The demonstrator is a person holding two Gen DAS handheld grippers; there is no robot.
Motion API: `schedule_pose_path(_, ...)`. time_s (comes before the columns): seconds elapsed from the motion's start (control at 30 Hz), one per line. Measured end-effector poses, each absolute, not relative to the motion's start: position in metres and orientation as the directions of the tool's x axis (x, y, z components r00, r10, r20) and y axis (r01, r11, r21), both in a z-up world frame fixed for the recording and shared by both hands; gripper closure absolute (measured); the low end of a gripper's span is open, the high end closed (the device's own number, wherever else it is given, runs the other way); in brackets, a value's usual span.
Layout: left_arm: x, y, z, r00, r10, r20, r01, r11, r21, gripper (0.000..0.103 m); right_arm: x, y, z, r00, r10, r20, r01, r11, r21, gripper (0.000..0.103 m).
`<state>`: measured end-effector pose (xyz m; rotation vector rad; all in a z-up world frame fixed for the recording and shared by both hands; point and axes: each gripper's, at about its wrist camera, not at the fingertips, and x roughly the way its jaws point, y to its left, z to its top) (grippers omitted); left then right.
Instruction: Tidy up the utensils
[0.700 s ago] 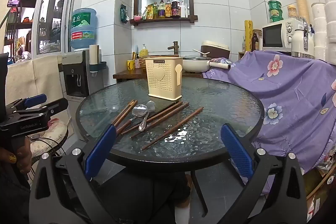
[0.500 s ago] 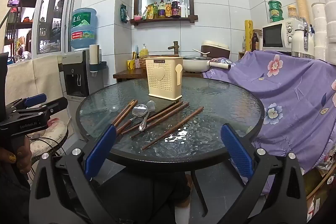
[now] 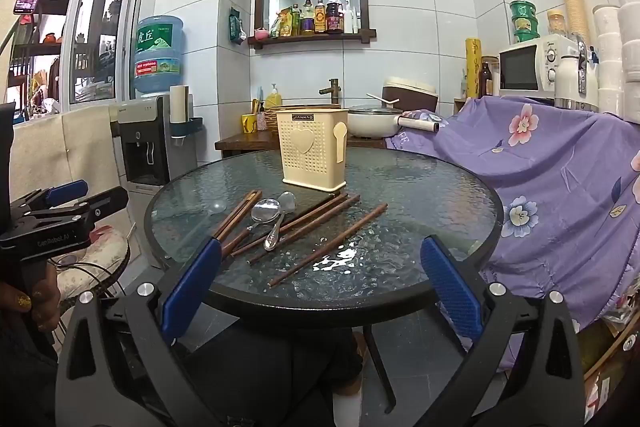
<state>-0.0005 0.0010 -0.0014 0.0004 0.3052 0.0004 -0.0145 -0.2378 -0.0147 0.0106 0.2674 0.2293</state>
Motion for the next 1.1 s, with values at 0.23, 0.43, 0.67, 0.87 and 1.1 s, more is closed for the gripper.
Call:
schedule_pose_path(0.23, 0.0016, 0.0047, -0.0012, 0.949, -0.018, -0.314, 0.011, 1.0, -0.024, 0.006, -0.015, -0.2377, -0.0147, 0.939, 0.226, -0.259, -0.223, 0.974, 0.041, 0.005)
schedule_pose_path(0.43, 0.0006, 0.0039, -0.0003, 0.951, -0.026, -0.307, 0.021, 1.0, -0.017, 0.006, -0.0151, -0.2378, -0.0144, 0.939, 0.227, -0.259, -0.224, 0.974, 0.042, 0.005)
schedule_pose_path(0.67, 0.0008, 0.003, -0.0009, 0.951, -0.028, -0.309, 0.025, 1.0, -0.013, 0.006, -0.0153, -0.2378, -0.0141, 0.939, 0.226, -0.259, -0.223, 0.974, 0.042, 0.005)
schedule_pose_path(0.87, 0.0009, 0.0031, -0.0003, 0.952, -0.024, -0.305, 0.022, 1.0, -0.012, 0.006, -0.015, -0.2375, -0.014, 0.939, 0.227, -0.259, -0.224, 0.974, 0.042, 0.005)
schedule_pose_path(1.1, 0.0009, 0.0029, -0.0002, 0.952, -0.024, -0.304, 0.021, 1.0, -0.012, 0.006, -0.0151, -0.2374, -0.014, 0.939, 0.226, -0.258, -0.223, 0.974, 0.042, 0.005)
